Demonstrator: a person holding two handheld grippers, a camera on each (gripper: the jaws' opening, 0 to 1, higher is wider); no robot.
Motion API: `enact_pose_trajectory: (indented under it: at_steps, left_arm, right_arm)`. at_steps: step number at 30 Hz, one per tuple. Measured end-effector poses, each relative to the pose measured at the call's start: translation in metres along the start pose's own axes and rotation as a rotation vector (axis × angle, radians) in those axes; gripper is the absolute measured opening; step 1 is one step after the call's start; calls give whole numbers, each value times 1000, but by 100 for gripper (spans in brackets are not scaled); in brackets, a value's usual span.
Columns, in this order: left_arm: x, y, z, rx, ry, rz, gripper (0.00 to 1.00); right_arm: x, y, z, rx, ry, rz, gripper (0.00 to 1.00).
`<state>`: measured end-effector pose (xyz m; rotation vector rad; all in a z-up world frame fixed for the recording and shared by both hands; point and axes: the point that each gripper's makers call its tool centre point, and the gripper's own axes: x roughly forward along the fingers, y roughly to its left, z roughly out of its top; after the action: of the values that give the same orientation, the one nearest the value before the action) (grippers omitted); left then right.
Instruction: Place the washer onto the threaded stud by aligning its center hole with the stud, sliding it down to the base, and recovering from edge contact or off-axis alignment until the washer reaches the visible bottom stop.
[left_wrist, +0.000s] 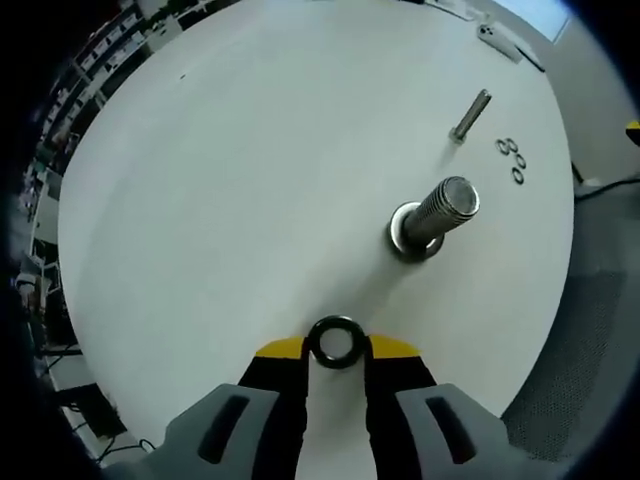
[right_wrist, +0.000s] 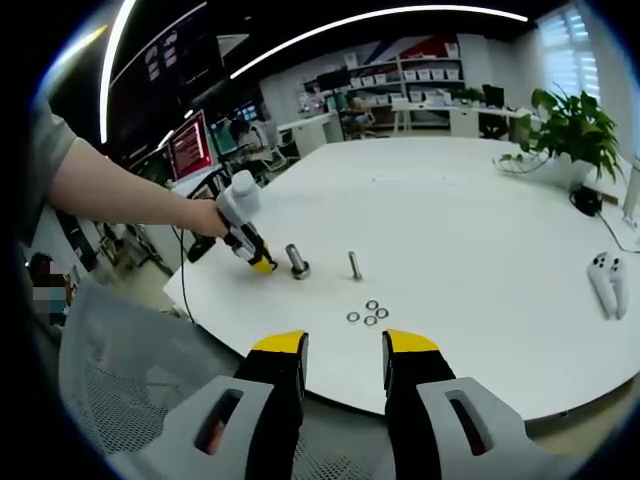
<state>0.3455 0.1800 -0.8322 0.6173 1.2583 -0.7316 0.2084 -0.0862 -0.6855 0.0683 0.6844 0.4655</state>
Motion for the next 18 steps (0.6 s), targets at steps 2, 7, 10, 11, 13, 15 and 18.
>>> enact_pose_trajectory:
  at_steps: [2, 7, 10, 11, 13, 15, 18]
  left_arm:
    - [-1, -1, -1, 14, 1, 1, 18]
    - [-9, -2, 4, 23, -27, 1, 18]
    - [-20, -4, 13, 16, -58, -5, 18]
    - [-24, -4, 17, 24, -75, -3, 18]
    - [-31, -6, 22, 29, -90, -4, 18]
    - [-42, -10, 31, 37, -118, -5, 18]
    - [-53, -14, 40, 52, -140, -8, 18]
  right_arm:
    - [0, 0, 0, 3, -1, 1, 32]
    - [0, 1, 0, 2, -2, 2, 32]
    - [0, 1, 0, 0, -1, 5, 32]
    - [0, 2, 0, -1, 0, 7, 32]
    - [0, 2, 0, -2, -1, 8, 32]
    - [0, 2, 1, -2, -2, 11, 32]
    - [0, 3, 0, -3, -2, 15, 32]
